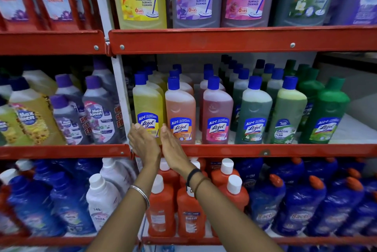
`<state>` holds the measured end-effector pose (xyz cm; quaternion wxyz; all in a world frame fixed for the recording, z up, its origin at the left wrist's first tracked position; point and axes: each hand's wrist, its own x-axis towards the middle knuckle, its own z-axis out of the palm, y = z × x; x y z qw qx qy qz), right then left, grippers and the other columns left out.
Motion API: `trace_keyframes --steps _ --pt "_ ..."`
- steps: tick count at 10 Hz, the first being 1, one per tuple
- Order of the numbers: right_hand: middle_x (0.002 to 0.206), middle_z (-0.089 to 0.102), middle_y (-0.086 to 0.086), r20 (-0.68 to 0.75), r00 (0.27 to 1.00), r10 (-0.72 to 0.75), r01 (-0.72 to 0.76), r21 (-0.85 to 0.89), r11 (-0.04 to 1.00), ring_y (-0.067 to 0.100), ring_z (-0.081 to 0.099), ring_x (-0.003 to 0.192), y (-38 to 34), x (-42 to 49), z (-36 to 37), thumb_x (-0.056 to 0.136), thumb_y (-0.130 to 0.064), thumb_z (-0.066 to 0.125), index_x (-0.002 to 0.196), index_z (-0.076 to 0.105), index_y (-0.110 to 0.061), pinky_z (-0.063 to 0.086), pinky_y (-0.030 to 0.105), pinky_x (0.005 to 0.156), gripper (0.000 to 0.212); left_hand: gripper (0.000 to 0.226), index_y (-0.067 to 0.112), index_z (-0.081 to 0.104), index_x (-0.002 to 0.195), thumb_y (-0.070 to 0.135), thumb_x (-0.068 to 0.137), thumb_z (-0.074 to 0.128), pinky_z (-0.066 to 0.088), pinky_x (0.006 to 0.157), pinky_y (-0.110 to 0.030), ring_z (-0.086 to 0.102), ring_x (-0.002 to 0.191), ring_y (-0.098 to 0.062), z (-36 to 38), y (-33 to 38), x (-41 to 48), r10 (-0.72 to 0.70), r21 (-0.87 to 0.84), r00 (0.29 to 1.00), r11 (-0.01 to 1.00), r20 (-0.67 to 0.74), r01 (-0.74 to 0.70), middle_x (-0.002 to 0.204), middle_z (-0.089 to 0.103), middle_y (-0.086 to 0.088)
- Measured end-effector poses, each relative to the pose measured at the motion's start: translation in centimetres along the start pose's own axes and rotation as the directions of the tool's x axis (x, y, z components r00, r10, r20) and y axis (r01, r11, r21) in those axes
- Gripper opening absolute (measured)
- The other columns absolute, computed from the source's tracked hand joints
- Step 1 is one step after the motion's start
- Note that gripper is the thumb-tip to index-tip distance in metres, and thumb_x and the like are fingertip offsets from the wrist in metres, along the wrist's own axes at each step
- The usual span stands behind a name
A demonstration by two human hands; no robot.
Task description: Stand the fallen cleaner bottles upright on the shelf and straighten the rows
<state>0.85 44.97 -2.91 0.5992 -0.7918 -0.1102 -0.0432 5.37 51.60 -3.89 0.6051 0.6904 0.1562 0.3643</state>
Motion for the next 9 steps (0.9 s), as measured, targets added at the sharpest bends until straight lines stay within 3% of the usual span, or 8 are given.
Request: trace_keyframes --steps 1,2,5,7,8,9 --pt "0.159 0.014 0.003 -0.035 0.999 0.004 -0.005 -0.010 1.000 0.010 0.011 0.146 0.1 -0.1 0.7 0.083 -0.067 0.016 0.148 0.017 -0.013 0.007 0.031 0.121 0.084 0.055 0.001 0.044 0.127 0.038 0.095 0.018 0.023 0.107 -0.044 0.036 0.128 -0.037 -0.6 -0.1 0.3 -0.002 0.044 1.000 0.999 0.016 0.001 0.136 0.042 -0.027" --pt "0.159 0.015 0.003 -0.047 0.999 0.010 -0.010 0.008 1.000 0.011 0.012 0.146 0.4 0.0 0.6 0.096 -0.047 0.019 0.148 0.018 -0.012 0.007 0.029 0.120 0.063 0.050 -0.003 0.047 0.123 0.033 0.099 0.022 0.025 0.106 -0.042 0.038 0.125 -0.038 -0.9 0.2 0.1 -0.026 0.031 1.000 0.999 0.005 0.026 0.134 0.041 -0.028" --pt "0.158 0.021 0.006 -0.103 0.995 -0.014 0.016 0.023 1.000 0.014 0.017 0.145 -0.2 -1.1 1.2 0.090 -0.058 0.020 0.147 0.024 -0.012 0.012 0.036 0.121 0.073 0.052 -0.008 0.052 0.114 0.031 0.099 0.021 0.029 0.102 -0.039 0.042 0.120 -0.038 -1.8 1.1 -0.1 -0.007 0.070 0.999 0.998 0.048 0.004 0.131 0.042 -0.029" --pt "0.159 0.016 0.005 -0.058 0.998 0.035 -0.035 -0.001 0.999 0.015 0.013 0.146 -1.5 -1.4 0.7 0.091 -0.057 0.016 0.148 0.018 -0.012 0.008 0.033 0.121 0.072 0.056 -0.009 0.049 0.115 0.037 0.098 0.021 0.033 0.103 -0.048 0.044 0.119 -0.042 -3.0 1.7 -0.5 -0.068 0.059 0.996 0.996 0.053 0.065 0.130 0.045 -0.030" --pt "0.150 0.039 0.005 -0.130 0.990 -0.061 0.062 -0.002 0.998 0.016 0.032 0.140 -1.9 -3.0 -0.6 0.095 -0.050 0.021 0.141 0.038 -0.014 0.016 0.022 0.114 0.060 0.057 -0.004 0.053 0.112 0.041 0.095 0.022 0.030 0.102 -0.043 0.043 0.117 -0.040 -3.6 2.2 -1.5 0.081 0.069 0.997 0.994 0.017 -0.082 0.124 0.048 -0.029" --pt "0.126 0.063 0.006 -0.326 0.909 -0.261 0.266 -0.031 0.964 0.016 0.056 0.118 -3.5 -4.7 -4.0 0.092 -0.054 0.026 0.124 0.057 -0.014 0.042 0.034 0.105 0.060 0.049 0.003 0.054 0.108 0.038 0.091 0.025 0.027 0.096 -0.028 0.045 0.111 -0.032 -3.7 4.7 -3.3 0.347 -0.026 0.935 0.938 0.065 -0.346 0.114 0.054 -0.021"
